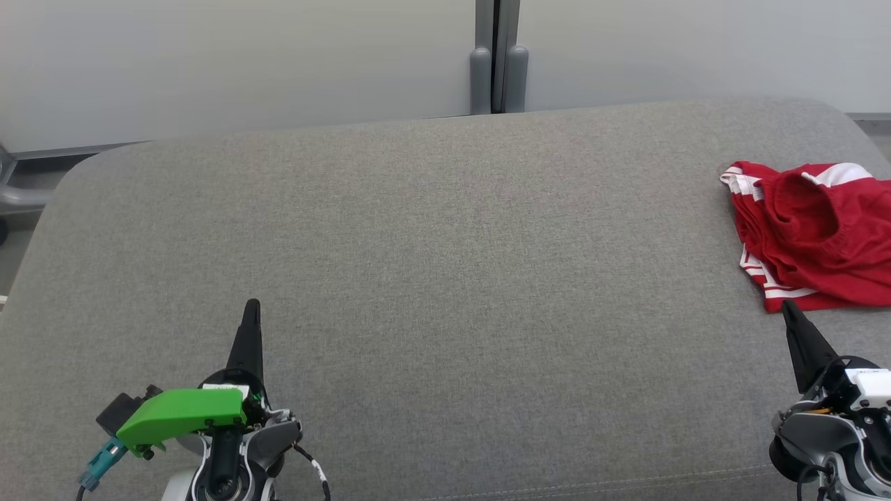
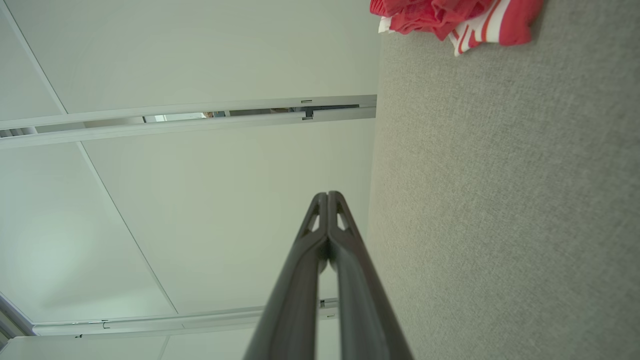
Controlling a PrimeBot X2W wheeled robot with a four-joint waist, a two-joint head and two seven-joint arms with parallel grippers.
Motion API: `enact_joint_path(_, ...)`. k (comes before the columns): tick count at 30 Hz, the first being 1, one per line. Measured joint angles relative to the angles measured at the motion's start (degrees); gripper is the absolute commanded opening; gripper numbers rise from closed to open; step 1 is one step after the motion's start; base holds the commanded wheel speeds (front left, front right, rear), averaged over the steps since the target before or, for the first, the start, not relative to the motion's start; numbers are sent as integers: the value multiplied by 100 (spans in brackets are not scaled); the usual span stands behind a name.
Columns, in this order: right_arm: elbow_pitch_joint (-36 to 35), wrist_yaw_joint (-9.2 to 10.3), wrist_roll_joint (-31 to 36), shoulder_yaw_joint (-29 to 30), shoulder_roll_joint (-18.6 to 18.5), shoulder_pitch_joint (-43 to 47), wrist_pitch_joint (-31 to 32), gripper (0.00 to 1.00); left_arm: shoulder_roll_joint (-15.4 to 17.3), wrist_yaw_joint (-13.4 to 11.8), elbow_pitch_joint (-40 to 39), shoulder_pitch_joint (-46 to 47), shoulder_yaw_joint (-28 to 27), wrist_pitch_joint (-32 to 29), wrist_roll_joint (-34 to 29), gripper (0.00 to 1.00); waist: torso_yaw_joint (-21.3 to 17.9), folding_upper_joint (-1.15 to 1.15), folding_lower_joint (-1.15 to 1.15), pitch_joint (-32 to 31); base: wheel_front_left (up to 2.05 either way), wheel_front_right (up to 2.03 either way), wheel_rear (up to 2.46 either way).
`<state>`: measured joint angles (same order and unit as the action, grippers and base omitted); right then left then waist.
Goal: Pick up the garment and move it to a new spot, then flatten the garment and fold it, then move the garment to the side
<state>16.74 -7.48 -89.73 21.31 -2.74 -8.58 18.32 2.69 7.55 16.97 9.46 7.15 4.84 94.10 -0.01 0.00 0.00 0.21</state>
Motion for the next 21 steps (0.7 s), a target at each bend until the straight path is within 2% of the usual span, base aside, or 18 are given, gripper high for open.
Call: enact_joint_path(21,0,0,0,0,0,0,0,0,0,0,0,1,0,0,0,0,0,0,0,0,0,0,0)
